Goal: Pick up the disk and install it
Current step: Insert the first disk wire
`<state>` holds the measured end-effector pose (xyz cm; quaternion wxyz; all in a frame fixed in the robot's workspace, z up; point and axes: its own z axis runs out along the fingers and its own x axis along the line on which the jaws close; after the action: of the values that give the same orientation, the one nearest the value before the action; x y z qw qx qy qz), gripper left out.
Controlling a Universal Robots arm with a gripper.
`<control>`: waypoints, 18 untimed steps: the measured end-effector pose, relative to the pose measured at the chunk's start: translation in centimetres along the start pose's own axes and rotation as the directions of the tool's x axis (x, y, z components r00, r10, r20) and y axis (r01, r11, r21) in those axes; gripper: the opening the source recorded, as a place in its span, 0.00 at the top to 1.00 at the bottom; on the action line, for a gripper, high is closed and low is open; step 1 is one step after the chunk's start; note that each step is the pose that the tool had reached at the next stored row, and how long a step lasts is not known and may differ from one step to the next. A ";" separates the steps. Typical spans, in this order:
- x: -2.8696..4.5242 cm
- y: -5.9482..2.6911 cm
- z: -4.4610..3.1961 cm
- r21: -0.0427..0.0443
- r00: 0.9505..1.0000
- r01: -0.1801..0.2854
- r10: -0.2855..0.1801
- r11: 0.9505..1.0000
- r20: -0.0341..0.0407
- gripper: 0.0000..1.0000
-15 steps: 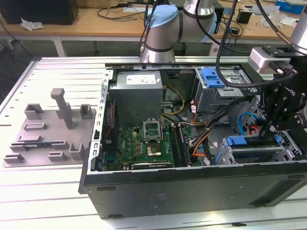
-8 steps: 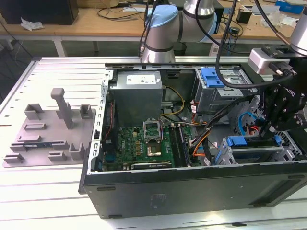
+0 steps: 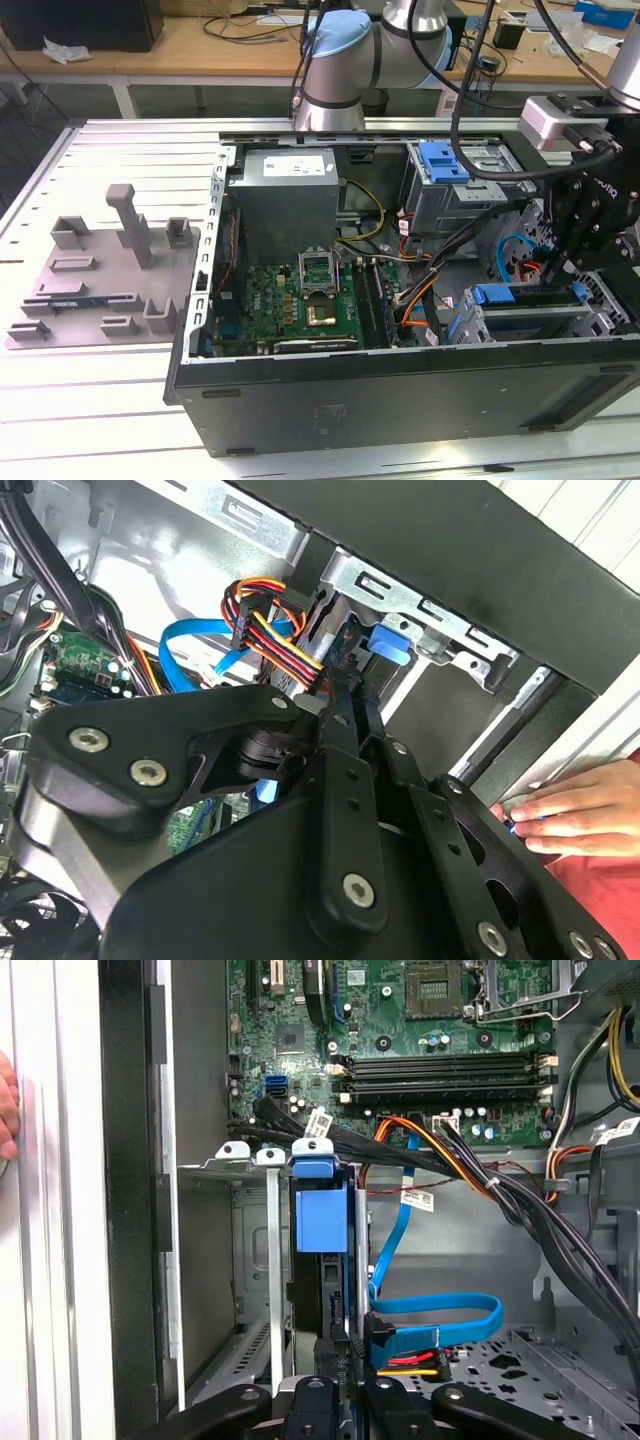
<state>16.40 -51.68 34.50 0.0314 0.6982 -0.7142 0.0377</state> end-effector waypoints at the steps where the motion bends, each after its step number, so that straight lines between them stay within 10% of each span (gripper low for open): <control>1: 0.00 0.00 -0.01 0.000 1.000 0.000 0.000 1.000 0.000 0.83; 18: 0.15 -0.01 -0.08 0.000 1.000 0.000 0.000 1.000 0.000 0.83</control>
<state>16.40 -51.81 34.59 0.0314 0.6982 -0.7142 0.0378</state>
